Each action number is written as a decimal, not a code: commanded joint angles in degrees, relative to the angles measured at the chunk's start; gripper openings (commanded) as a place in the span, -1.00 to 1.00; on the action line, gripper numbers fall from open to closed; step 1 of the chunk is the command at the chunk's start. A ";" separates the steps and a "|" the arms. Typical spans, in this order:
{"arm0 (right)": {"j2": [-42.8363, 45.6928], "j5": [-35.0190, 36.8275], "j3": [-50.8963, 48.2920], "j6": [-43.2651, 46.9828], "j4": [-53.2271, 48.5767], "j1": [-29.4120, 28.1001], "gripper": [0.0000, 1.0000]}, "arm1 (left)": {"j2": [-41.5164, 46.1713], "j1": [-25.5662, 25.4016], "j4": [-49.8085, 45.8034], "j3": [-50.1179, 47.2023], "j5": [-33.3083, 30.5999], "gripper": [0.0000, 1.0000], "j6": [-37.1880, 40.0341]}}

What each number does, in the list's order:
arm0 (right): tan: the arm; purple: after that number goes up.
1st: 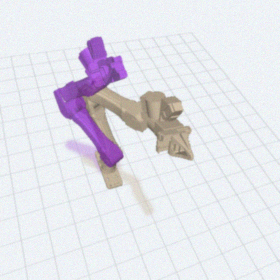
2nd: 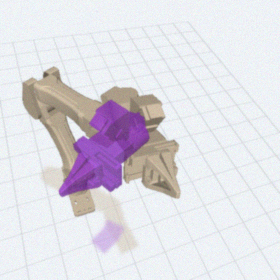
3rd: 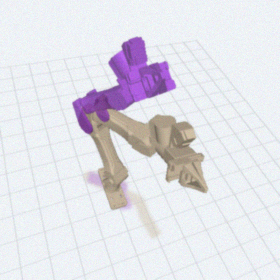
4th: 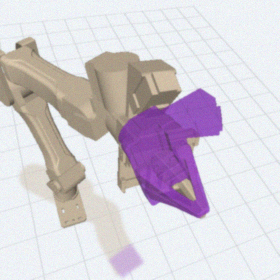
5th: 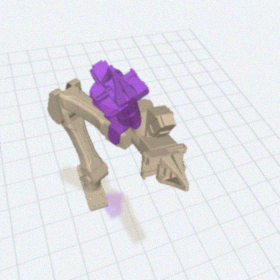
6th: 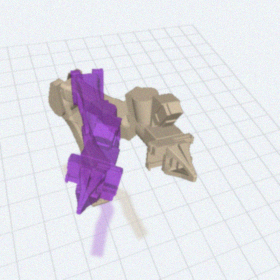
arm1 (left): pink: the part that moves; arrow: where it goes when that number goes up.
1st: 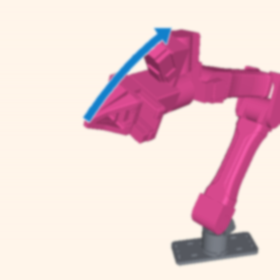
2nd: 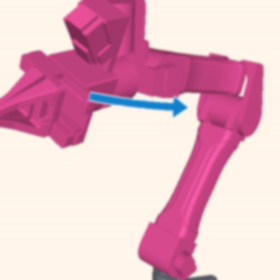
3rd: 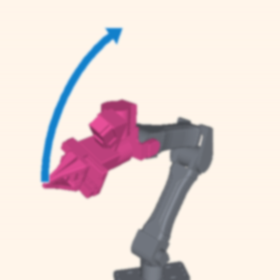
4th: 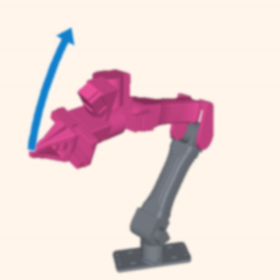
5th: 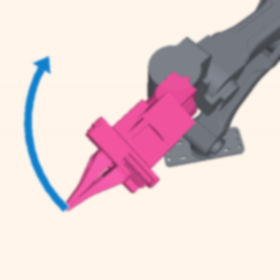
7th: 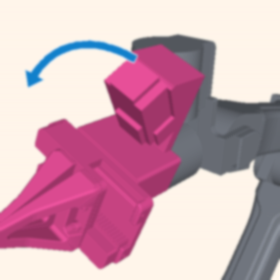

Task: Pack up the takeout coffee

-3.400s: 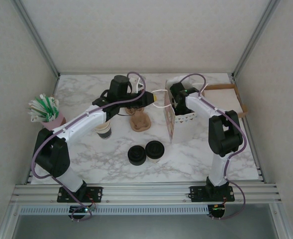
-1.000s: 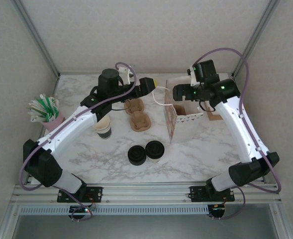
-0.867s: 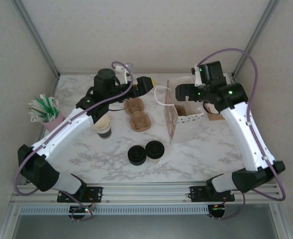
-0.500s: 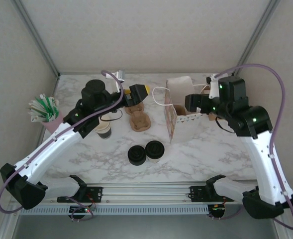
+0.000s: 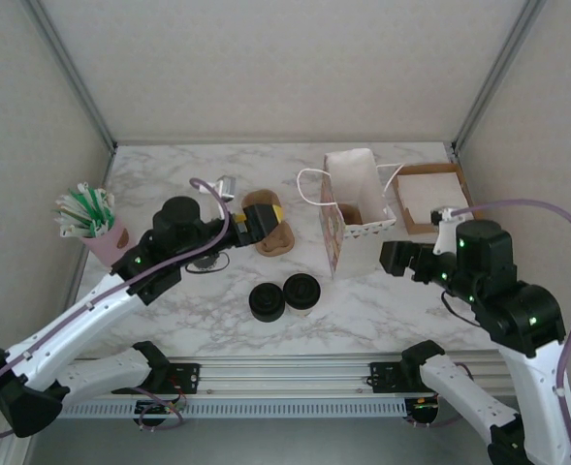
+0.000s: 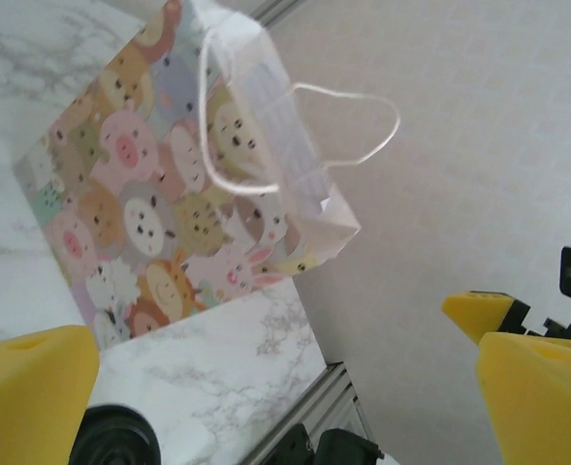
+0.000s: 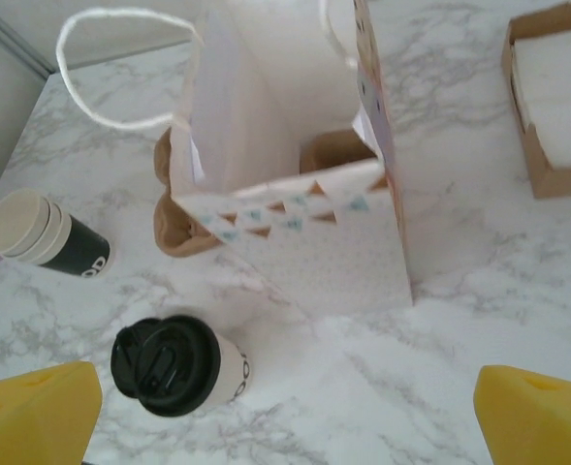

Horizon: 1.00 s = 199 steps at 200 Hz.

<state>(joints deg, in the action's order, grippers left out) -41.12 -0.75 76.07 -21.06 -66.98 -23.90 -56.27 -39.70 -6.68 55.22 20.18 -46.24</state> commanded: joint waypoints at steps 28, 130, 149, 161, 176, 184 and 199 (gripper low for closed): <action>5.72 -2.39 -7.69 -5.69 -2.50 -0.27 0.98 | 7.08 -0.70 0.80 -7.75 -7.22 0.99 -3.71; 5.84 -1.57 -21.46 -15.54 0.87 -0.22 0.98 | -0.86 -1.32 5.53 -10.17 -8.93 0.99 -1.97; 5.73 -4.08 -22.77 -17.05 2.87 -0.27 0.97 | -2.57 -1.69 6.06 -9.39 -8.76 0.99 -1.61; 5.92 -6.01 -24.43 -17.10 5.48 -0.25 0.97 | -3.29 -2.13 6.09 -9.17 -8.46 0.99 -1.27; 6.03 -10.22 -25.99 -15.93 9.68 -0.22 0.97 | -3.93 -2.64 5.95 -9.23 -8.17 0.99 -1.06; 6.06 -13.13 -26.77 -14.27 11.89 -0.24 0.97 | -4.09 -2.81 6.02 -9.32 -7.98 0.99 -0.84; 5.91 -14.79 -27.15 -13.70 13.51 -0.25 0.98 | -4.53 -2.83 5.28 -9.17 -8.05 0.99 -0.22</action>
<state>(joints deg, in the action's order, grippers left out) -35.20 -9.52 49.91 -36.23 -59.81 -23.90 -60.38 -41.98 -2.37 45.19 12.16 -48.03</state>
